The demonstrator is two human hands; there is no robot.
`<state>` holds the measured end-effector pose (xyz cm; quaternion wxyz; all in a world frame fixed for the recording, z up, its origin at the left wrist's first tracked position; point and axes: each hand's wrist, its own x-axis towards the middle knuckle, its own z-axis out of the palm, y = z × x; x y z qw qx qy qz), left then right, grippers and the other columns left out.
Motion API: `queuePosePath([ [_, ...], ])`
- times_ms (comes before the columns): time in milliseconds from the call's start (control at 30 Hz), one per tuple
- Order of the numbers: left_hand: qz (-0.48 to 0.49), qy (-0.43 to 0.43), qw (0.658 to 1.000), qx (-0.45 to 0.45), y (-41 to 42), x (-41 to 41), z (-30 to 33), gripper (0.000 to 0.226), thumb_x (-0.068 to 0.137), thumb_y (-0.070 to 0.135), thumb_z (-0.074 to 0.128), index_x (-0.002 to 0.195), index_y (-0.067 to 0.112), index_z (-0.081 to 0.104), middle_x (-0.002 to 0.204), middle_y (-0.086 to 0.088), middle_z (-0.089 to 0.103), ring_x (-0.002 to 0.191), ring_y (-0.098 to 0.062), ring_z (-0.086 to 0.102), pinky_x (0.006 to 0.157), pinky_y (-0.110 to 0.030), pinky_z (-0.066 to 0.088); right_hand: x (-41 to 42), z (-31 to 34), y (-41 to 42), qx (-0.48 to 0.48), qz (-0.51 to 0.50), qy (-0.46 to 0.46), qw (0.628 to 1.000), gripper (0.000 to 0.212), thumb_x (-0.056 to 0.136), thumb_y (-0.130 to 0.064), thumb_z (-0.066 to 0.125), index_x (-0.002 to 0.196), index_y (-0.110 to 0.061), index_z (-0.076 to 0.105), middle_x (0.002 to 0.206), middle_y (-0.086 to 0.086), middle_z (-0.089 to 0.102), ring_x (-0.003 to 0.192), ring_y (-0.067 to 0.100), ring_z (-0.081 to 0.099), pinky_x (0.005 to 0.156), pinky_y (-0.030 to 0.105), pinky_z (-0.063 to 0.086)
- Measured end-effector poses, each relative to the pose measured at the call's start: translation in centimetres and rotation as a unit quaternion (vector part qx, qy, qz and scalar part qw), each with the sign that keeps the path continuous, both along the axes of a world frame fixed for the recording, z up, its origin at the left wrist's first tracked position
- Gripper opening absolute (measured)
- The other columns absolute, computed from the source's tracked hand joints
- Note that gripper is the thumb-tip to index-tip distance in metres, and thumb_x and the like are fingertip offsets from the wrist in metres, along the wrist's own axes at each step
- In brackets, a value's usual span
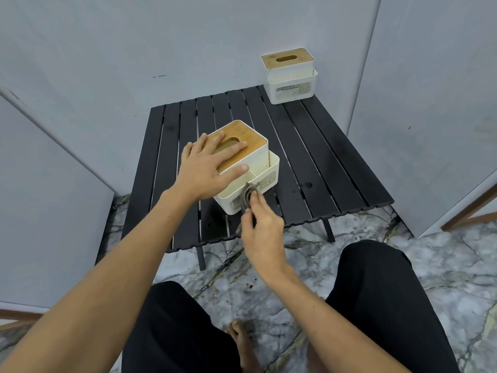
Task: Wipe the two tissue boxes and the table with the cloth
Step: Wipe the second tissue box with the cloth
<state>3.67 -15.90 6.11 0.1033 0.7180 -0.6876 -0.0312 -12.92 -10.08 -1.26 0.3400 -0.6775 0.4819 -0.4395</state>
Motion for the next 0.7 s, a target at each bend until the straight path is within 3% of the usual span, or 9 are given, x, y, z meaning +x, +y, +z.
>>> queuePosePath([
  [67, 0.01, 0.009, 1.0, -0.008, 0.0, -0.2, -0.1, 0.055, 0.088, 0.082, 0.021, 0.141, 0.07, 0.03, 0.167, 0.012, 0.017, 0.155, -0.025, 0.006, 0.122, -0.053, -0.001, -0.3, -0.2, -0.3, 0.006, -0.006, -0.001, 1.0, 0.04, 0.098, -0.003, 0.048, 0.138, 0.004, 0.05, 0.145, 0.023, 0.047, 0.135, 0.025, 0.046, 0.111, 0.011, 0.029],
  [167, 0.025, 0.017, 0.999, -0.023, -0.1, -0.5, -0.3, 0.048, 0.095, 0.073, 0.02, 0.141, 0.068, 0.033, 0.167, 0.012, 0.019, 0.155, -0.026, 0.007, 0.122, -0.053, -0.003, 0.2, -0.5, 0.8, 0.007, 0.012, 0.007, 1.0, 0.04, 0.098, -0.004, 0.049, 0.137, 0.004, 0.051, 0.145, 0.024, 0.046, 0.132, 0.027, 0.049, 0.107, 0.005, 0.028],
  [300, 0.026, 0.019, 0.999, -0.018, -0.1, -0.7, -0.2, 0.049, 0.096, 0.07, 0.019, 0.142, 0.065, 0.035, 0.167, 0.011, 0.02, 0.155, -0.027, 0.007, 0.121, -0.054, -0.003, 1.3, -0.6, 2.4, 0.0, 0.042, 0.017, 0.999, 0.04, 0.099, -0.006, 0.047, 0.137, 0.004, 0.05, 0.143, 0.026, 0.047, 0.135, 0.031, 0.046, 0.113, 0.028, 0.037],
  [367, 0.03, 0.022, 0.999, -0.019, -0.1, -0.6, -0.1, 0.051, 0.094, 0.071, 0.016, 0.141, 0.066, 0.035, 0.167, 0.011, 0.02, 0.155, -0.027, 0.007, 0.122, -0.054, -0.003, 1.2, -0.2, 2.3, 0.007, 0.037, 0.006, 0.999, 0.04, 0.099, -0.006, 0.048, 0.138, 0.004, 0.05, 0.144, 0.024, 0.047, 0.137, 0.029, 0.044, 0.113, 0.025, 0.034],
  [500, 0.029, 0.032, 0.999, -0.018, 0.0, -0.6, 0.0, 0.053, 0.092, 0.072, 0.014, 0.14, 0.067, 0.036, 0.167, 0.011, 0.02, 0.155, -0.026, 0.007, 0.122, -0.054, -0.003, 0.2, 0.9, 0.8, 0.003, 0.004, -0.016, 1.0, 0.038, 0.098, -0.004, 0.049, 0.135, 0.005, 0.051, 0.142, 0.022, 0.05, 0.135, 0.025, 0.047, 0.109, 0.005, 0.025],
  [700, 0.034, 0.033, 0.999, -0.018, -0.1, -0.8, 0.0, 0.05, 0.095, 0.066, 0.017, 0.141, 0.065, 0.037, 0.167, 0.011, 0.021, 0.155, -0.025, 0.007, 0.122, -0.053, -0.003, -0.4, 0.4, -0.1, 0.02, -0.004, -0.007, 1.0, 0.04, 0.099, -0.005, 0.048, 0.139, 0.003, 0.049, 0.144, 0.02, 0.049, 0.135, 0.022, 0.047, 0.105, -0.002, 0.02],
])
